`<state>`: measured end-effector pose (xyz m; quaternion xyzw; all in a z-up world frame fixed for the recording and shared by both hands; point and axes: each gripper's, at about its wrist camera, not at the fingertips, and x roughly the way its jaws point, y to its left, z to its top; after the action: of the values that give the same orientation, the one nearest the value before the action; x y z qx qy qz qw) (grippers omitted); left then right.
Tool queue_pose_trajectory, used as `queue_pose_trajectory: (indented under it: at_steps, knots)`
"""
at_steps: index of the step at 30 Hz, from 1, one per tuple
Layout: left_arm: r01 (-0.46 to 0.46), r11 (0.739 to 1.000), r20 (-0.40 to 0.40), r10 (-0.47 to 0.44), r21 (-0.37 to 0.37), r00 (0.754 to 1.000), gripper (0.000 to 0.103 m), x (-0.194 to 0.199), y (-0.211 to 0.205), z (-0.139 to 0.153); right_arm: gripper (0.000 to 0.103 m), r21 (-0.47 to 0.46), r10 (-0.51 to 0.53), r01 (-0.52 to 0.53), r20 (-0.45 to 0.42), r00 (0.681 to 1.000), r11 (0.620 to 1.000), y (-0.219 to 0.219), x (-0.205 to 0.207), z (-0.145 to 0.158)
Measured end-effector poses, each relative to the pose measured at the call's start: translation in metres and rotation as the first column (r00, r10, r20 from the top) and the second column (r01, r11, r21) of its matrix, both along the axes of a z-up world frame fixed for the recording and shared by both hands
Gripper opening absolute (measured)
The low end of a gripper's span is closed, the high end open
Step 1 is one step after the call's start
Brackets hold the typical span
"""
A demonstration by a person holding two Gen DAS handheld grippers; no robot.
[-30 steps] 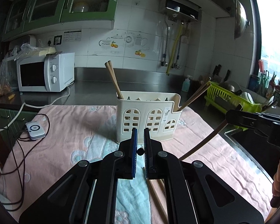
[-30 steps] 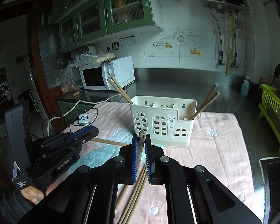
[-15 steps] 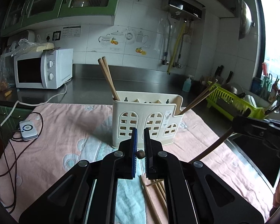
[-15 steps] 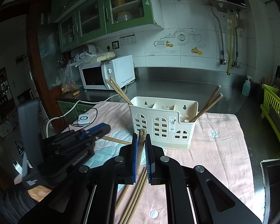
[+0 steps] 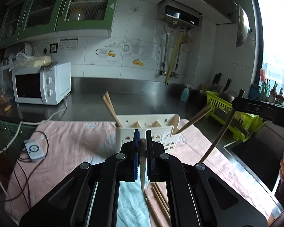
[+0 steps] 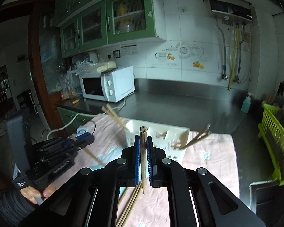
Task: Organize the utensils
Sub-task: 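Lower the left tool's chopstick into the holder while the right tool lowers its chopstick in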
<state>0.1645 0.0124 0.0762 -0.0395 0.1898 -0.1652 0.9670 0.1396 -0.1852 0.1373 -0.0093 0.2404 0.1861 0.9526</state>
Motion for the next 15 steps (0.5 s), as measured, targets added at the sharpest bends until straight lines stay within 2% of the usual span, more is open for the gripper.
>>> queue_pose_trajectory:
  at_steps: [8, 15]
  knots:
    - [0.015, 1.000, 0.102, -0.013, -0.018, 0.995, 0.005, 0.004, -0.004, 0.064, 0.007, -0.007, -0.035, 0.036, 0.048, 0.998, 0.999, -0.011, 0.023, 0.044]
    - [-0.014, 0.999, 0.228, 0.025, -0.050, 0.973, 0.005, 0.021, -0.008, 0.120, 0.007, -0.026, -0.081, 0.084, 0.110, 0.991, 0.996, -0.016, 0.051, 0.068]
